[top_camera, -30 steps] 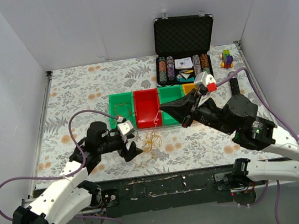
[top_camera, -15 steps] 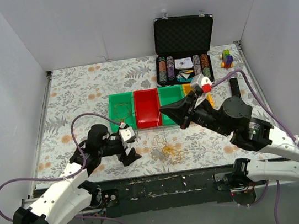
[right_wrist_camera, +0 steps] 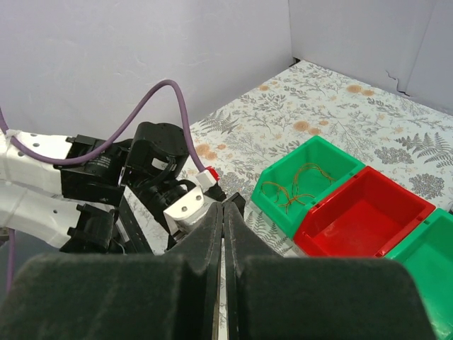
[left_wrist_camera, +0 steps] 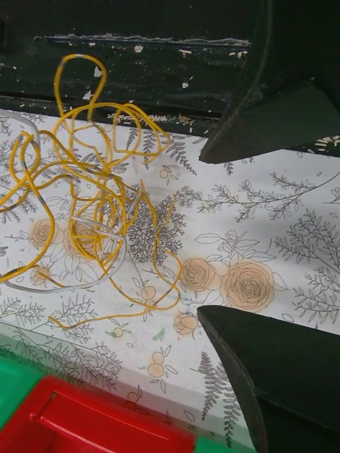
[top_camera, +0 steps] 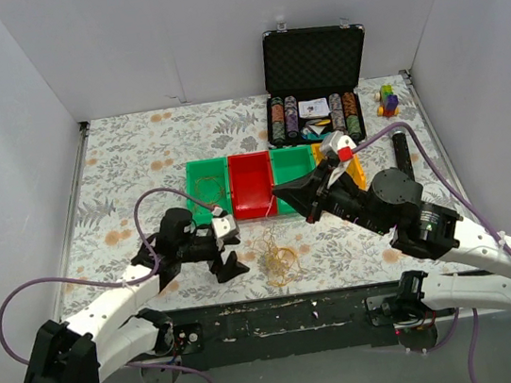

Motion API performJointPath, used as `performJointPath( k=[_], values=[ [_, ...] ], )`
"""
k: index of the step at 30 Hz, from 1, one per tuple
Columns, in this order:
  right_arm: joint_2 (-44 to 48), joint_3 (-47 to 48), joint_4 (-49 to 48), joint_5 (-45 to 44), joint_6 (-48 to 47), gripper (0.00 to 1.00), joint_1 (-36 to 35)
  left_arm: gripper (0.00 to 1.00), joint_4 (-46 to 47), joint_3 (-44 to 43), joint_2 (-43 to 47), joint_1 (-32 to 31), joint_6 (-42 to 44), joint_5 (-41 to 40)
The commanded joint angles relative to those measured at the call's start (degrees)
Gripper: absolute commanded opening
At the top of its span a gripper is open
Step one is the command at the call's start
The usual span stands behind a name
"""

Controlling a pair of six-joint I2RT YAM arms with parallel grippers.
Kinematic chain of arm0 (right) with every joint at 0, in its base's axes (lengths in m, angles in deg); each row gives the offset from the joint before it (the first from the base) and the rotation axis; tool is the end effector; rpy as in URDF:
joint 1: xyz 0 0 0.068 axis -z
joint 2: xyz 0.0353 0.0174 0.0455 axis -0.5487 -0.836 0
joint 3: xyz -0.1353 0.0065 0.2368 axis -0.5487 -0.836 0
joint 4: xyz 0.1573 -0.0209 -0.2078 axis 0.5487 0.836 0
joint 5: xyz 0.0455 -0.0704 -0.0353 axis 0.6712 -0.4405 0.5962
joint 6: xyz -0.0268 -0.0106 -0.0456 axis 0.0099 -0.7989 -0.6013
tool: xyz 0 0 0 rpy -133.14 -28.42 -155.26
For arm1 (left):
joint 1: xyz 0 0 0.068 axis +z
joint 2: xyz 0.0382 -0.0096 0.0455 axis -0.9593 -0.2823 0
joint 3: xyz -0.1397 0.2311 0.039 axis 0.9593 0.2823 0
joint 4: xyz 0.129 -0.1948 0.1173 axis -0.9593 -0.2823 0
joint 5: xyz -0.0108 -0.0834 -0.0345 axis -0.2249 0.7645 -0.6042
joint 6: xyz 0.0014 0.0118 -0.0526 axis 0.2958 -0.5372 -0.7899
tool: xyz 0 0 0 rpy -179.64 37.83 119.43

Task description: Untangle the cables

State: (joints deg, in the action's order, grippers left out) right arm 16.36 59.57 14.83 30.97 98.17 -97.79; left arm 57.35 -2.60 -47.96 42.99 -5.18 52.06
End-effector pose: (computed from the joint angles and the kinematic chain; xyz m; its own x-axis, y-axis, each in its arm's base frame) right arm 0.0857 0.1649 0.4106 -0.1308 0.2530 -0.9586 -0.8011 0.5426 0.2525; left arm 0.1505 -0.1180 0.1921 -0.7617 0.2286 -0.6062 0.6388 0.4210 -0.6439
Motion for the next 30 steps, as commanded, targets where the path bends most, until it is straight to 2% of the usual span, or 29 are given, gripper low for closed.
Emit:
performJointPath(
  k=[1,5,9,13,17,25,30],
  values=[
    [0.1,2.3,-2.7,-0.5,0.0,0.01,-0.1,0.82,9.1,1.6,-2.3,-0.5,-1.5,1.6],
    [0.0,1.9,-3.7,-0.1,0.3,0.01,-0.1,0.83,15.6,3.0,-4.5,-1.8,-3.0,1.6],
    [0.3,2.0,-4.4,0.4,0.5,0.01,-0.1,0.82,16.4,2.4,-6.3,-3.2,-1.8,2.5],
    [0.0,2.8,-4.0,0.3,0.3,0.01,-0.1,0.81,11.7,0.3,-5.3,-4.5,0.3,8.0],
    [-0.2,3.3,-3.9,0.3,0.1,0.01,-0.2,0.79,2.8,-0.5,-4.1,-5.6,4.5,10.5],
    [-1.8,5.3,-4.0,-0.7,-0.1,0.01,-0.1,0.72,9.1,-1.0,-4.6,-11.1,-5.3,4.1],
    [-3.0,7.4,-3.8,-1.5,-0.5,0.01,-0.1,0.68,15.3,0.2,-5.4,-11.9,-9.4,0.5]
  ],
)
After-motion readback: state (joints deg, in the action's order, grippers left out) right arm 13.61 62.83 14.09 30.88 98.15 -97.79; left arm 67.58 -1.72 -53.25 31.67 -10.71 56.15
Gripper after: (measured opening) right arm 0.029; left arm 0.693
